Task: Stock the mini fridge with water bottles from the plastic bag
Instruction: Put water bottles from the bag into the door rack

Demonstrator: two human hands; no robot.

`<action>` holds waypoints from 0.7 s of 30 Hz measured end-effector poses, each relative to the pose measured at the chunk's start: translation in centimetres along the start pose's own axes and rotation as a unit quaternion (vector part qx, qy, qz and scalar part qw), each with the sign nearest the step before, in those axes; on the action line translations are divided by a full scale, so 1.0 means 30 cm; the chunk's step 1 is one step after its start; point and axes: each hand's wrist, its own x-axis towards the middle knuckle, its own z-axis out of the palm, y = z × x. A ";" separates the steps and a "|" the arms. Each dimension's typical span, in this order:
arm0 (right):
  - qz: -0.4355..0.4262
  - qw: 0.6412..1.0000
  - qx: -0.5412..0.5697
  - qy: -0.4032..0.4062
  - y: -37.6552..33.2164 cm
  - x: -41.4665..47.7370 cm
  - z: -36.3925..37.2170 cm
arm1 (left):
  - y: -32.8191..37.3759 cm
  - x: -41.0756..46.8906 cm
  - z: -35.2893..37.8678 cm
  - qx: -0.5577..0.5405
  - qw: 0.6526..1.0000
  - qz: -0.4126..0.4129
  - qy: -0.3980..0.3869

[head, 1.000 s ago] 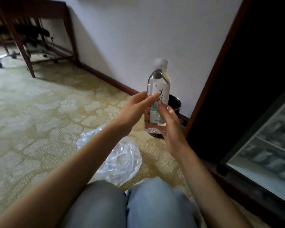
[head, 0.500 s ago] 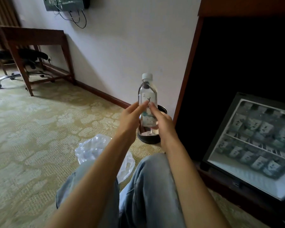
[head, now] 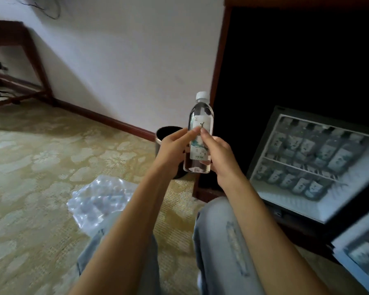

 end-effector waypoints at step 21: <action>-0.060 0.967 -0.061 0.242 0.017 -0.214 -0.863 | -0.287 0.045 0.825 0.093 0.962 -0.062 -0.248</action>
